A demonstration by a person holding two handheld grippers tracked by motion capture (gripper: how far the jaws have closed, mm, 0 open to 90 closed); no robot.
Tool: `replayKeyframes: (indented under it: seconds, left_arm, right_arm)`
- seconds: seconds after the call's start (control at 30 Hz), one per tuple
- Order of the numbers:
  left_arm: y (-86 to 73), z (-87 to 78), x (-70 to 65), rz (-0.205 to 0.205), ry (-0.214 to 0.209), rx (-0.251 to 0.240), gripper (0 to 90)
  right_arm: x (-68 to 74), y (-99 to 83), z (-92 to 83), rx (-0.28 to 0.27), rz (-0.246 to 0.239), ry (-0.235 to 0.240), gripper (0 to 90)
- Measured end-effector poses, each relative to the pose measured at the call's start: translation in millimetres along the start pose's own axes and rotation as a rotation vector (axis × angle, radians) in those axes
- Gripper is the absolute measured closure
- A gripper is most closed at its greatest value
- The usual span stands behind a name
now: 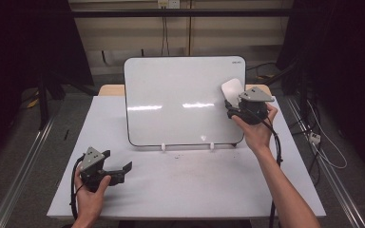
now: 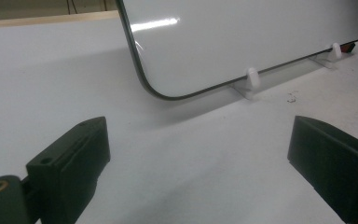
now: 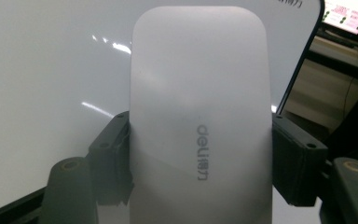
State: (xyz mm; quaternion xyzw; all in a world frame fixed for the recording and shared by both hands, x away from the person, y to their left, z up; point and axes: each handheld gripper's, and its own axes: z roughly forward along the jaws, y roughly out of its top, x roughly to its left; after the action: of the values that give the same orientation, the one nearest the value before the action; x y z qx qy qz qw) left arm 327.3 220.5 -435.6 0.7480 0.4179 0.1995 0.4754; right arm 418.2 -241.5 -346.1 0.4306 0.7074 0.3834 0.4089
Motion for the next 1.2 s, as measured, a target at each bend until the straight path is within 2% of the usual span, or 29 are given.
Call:
replayKeyframes:
  seconds: [0.4, 0.57, 0.67, 0.73, 0.87, 0.93, 1.07, 1.2]
  left_arm:
    - [1.3, -2.7, -0.7, 0.000, 0.015, -0.015, 5.4]
    - [1.6, -4.6, -1.3, 0.004, 0.014, -0.016, 5.4]
    - [0.6, -4.3, 0.7, 0.002, 0.015, -0.016, 5.4]
    - [0.4, -3.7, 1.8, -0.008, 0.014, -0.015, 5.4]
    - [1.0, -4.9, 1.5, -0.005, 0.009, -0.018, 5.4]
    - [1.0, -5.3, 0.8, -0.007, 0.010, -0.021, 5.4]
    - [0.7, -5.7, 1.3, -0.005, 0.015, -0.022, 5.4]
    - [0.7, -5.8, 2.1, -0.005, 0.015, -0.019, 5.4]
  right_arm:
    - [4.0, -19.5, -13.4, 0.003, 0.009, 0.021, 31.8]
    - [3.4, -23.5, -21.7, -0.009, 0.023, 0.030, 31.8]
    - [4.1, -24.9, -27.2, -0.010, 0.014, 0.037, 31.8]
    - [4.2, -25.9, -30.6, -0.013, 0.019, 0.038, 31.8]
    - [3.4, -29.6, -34.4, -0.007, 0.060, 0.076, 31.8]
    - [3.3, -32.2, -36.1, -0.003, 0.097, 0.100, 31.8]
    - [10.0, -37.0, -38.3, 0.005, 0.074, 0.089, 31.8]
    - [21.3, -43.5, -37.5, 0.018, 0.029, 0.082, 31.8]
